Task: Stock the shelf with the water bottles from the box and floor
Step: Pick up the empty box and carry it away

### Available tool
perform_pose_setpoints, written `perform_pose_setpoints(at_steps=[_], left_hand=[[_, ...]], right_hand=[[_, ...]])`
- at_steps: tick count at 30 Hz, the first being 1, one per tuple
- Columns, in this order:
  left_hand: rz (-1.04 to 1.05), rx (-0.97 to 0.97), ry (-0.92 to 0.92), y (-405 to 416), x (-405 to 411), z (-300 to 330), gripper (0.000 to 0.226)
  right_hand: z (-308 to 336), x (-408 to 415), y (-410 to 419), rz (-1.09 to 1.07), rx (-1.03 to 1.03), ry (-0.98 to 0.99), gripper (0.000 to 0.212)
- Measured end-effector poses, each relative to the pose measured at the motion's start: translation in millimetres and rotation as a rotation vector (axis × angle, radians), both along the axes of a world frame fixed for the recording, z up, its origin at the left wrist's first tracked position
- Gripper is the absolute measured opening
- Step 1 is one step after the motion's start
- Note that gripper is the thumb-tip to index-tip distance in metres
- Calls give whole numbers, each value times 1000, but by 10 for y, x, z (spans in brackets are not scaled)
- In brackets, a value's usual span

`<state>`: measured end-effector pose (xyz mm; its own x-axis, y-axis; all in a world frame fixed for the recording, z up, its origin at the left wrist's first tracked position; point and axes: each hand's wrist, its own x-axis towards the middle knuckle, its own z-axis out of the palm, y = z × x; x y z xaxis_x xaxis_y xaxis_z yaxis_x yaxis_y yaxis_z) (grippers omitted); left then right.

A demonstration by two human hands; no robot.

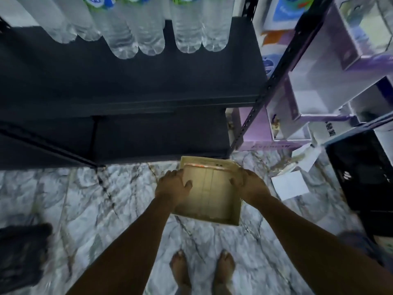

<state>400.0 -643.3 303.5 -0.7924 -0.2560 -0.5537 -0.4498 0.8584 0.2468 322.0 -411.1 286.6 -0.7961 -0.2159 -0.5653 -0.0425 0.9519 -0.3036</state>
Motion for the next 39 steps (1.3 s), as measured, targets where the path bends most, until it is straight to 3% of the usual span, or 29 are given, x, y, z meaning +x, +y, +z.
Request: perform_pose_setpoints(at_steps=[4,12,19,26,31,39], left_hand=[[43,26,-27,-123,19,-685,63],[158,70,-18,-312,-2,-2103,62],[276,68,173,-358,-13,-3099,58],[365,106,308,-390,-85,-3666,62],[438,198,401,-465,-132,-3880,50],[353,226,360,-600,-129,-4143,54]], right_hand=[[-644,-29,59,-107,-24,-18,65],[-2012,-53,253,-236,-27,-73,61],[-2910,-108,397,-373,-88,-11,81],[-3501,-198,451,-461,-202,52,79],[-3756,-161,462,-480,-271,93,77],[-4005,-40,478,-465,-248,239,62]])
